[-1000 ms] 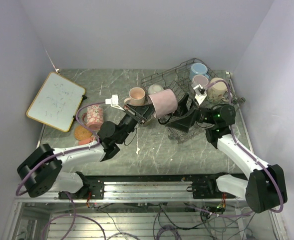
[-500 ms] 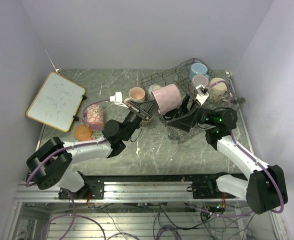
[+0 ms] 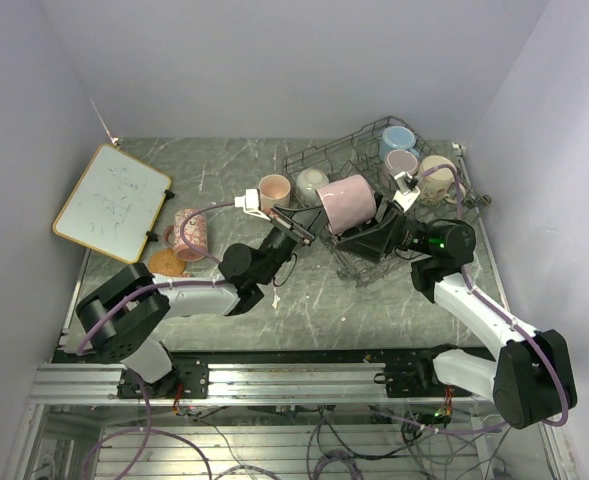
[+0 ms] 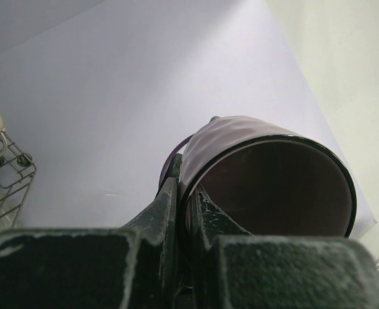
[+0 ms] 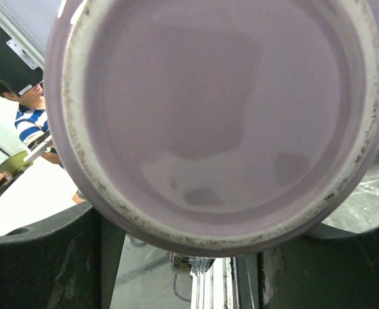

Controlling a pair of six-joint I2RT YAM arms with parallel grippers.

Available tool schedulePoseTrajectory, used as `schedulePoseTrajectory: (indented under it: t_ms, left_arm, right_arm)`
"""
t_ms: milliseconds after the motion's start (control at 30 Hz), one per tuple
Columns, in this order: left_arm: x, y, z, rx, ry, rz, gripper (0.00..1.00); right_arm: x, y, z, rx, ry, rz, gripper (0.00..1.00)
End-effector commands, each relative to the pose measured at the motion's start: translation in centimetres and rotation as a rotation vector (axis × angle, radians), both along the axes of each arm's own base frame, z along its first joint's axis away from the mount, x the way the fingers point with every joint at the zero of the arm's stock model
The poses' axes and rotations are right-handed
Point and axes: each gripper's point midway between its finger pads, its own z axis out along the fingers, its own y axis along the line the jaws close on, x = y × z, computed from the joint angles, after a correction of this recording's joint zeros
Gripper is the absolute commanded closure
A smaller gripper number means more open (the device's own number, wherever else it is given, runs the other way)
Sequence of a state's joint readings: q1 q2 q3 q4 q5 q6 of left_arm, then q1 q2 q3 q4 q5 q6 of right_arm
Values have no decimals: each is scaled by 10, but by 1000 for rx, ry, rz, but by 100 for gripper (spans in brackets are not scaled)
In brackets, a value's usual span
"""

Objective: Load the cups into the dish rack
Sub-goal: Turn the cup upside down in the dish rack.

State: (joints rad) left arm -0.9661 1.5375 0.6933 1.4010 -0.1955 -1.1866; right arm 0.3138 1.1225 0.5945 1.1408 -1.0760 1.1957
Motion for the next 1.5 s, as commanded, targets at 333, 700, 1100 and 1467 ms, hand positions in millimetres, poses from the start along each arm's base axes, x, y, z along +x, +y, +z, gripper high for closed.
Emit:
schedulePoseTrajectory:
  t_ms: [333,700,1100,1467]
  left_arm:
    - [-11,29,53,-216,-102,37,93]
    - [-11,32,47,-196,-108,60,93]
    - [-13,41,27,-165,-77,77,39]
    - [-23,66,-13,-32,-21,125,30]
  right_arm:
    - [-2,-2,6,30,-6,-21,65]
    - [5,-2,1,25,27,-38,100]
    - [8,-8,3,47,2,-63,100]
    - [22,-21,4,23,-73,-139,100]
